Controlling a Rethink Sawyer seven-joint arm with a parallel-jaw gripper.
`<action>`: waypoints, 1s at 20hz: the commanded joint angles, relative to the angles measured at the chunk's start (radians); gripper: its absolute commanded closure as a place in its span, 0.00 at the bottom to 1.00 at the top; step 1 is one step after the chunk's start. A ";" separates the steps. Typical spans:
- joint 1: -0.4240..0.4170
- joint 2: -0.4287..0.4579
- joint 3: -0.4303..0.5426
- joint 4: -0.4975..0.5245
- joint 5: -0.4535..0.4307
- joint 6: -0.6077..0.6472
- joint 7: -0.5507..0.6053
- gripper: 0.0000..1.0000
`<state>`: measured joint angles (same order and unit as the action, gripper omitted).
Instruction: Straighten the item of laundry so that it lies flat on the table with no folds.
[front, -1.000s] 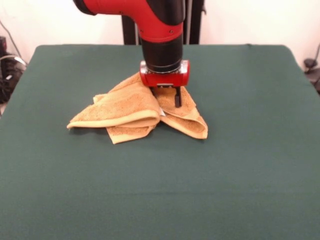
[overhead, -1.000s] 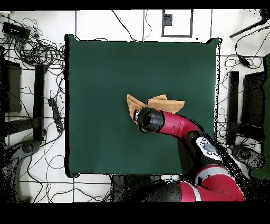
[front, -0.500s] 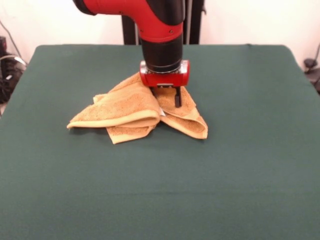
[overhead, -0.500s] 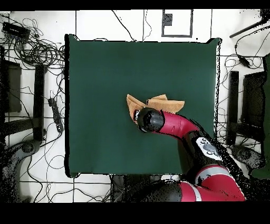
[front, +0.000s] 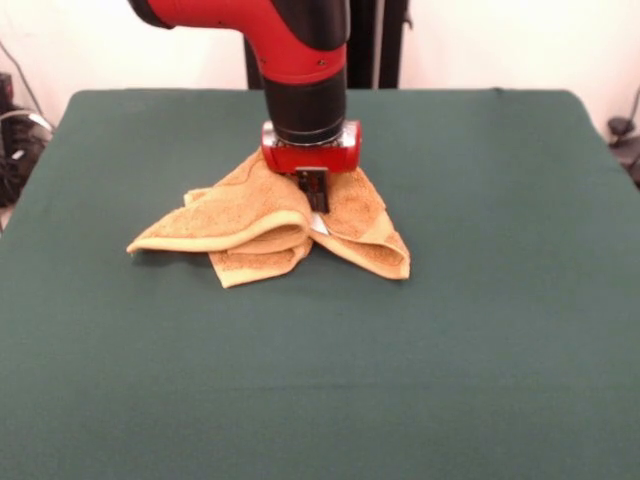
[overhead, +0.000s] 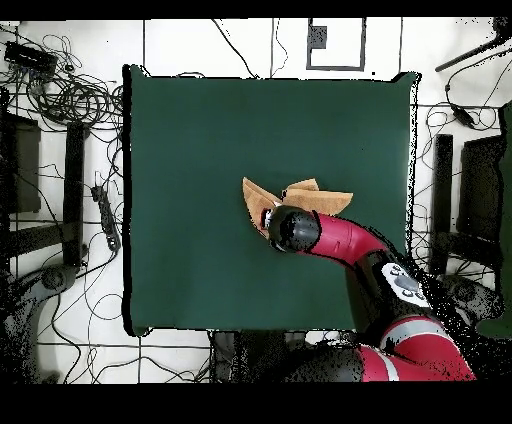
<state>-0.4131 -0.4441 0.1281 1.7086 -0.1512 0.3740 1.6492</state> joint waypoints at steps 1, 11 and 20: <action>-0.008 0.164 -0.006 -0.035 -0.090 -0.153 0.080 1.00; -0.010 0.153 -0.001 -0.039 -0.088 -0.151 0.080 1.00; -0.047 0.040 0.041 0.033 -0.092 -0.054 0.027 1.00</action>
<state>-0.4222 -0.4487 0.1384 1.7135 -0.1647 0.3732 1.6492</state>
